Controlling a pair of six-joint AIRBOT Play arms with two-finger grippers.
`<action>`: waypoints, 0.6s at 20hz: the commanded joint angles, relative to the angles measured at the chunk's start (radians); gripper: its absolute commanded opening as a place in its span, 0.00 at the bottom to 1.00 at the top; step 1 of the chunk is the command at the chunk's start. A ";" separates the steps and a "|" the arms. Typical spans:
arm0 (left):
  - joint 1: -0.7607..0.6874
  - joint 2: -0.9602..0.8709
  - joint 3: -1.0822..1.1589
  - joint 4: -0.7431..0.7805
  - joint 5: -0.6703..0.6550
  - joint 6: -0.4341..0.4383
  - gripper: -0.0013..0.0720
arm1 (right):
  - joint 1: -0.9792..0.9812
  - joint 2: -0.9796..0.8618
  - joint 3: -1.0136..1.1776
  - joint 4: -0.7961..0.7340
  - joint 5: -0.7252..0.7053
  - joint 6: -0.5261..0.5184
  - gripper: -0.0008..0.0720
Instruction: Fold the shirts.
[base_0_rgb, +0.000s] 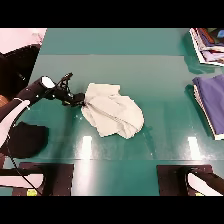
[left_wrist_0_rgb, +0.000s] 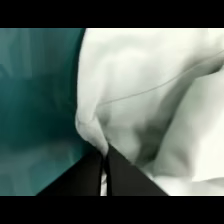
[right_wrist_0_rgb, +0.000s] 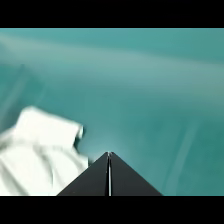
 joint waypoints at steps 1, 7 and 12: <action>0.015 0.038 0.092 0.068 -0.024 0.002 0.05 | 0.000 -0.084 -0.018 -0.006 0.146 0.000 0.04; 0.039 0.125 0.221 0.147 -0.047 0.022 0.05 | 0.022 -0.114 -0.513 0.076 0.023 0.001 0.20; 0.039 0.124 0.220 0.147 -0.055 0.022 0.06 | 0.149 -0.115 -0.909 0.379 -0.199 -0.133 0.78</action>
